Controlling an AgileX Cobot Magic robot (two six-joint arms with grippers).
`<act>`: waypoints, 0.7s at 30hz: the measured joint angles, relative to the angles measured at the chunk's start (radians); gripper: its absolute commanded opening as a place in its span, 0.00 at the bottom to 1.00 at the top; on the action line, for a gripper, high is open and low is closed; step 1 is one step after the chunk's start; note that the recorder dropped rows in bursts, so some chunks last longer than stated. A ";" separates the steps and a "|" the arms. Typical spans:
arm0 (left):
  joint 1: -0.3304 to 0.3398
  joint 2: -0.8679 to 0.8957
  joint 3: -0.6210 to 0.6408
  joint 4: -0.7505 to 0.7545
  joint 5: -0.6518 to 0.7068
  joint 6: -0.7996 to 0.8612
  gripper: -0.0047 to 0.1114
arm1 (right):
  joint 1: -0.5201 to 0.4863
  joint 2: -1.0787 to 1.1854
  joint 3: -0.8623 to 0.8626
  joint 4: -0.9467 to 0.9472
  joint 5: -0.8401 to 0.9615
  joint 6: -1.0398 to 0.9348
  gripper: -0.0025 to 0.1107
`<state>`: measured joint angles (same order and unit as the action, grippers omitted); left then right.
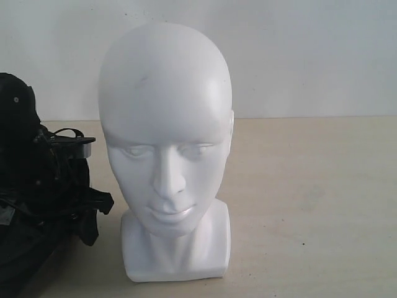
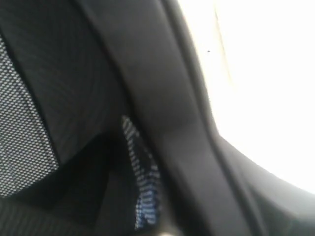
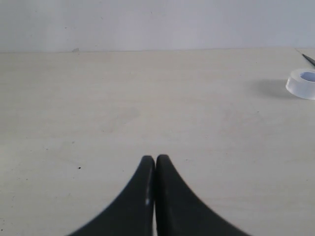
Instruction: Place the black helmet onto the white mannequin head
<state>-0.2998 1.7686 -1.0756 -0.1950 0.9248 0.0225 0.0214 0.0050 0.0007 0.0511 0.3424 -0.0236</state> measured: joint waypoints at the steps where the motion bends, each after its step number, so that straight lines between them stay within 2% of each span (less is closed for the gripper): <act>1: 0.000 0.000 0.000 0.003 0.005 0.000 0.08 | 0.000 0.000 0.000 0.000 0.000 0.000 0.02; 8: -0.002 -0.021 -0.004 0.059 0.042 0.004 0.08 | 0.000 0.000 0.000 0.000 0.000 0.000 0.02; 14: -0.002 -0.130 0.000 0.155 0.049 -0.045 0.08 | 0.000 0.000 0.000 0.000 0.000 0.000 0.02; 21: 0.000 -0.253 0.009 0.125 0.058 -0.067 0.08 | 0.000 0.000 0.000 0.000 0.000 0.000 0.02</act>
<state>-0.2997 1.5152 -1.0669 -0.0705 0.9828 -0.0441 0.0214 0.0050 0.0007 0.0511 0.3424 -0.0236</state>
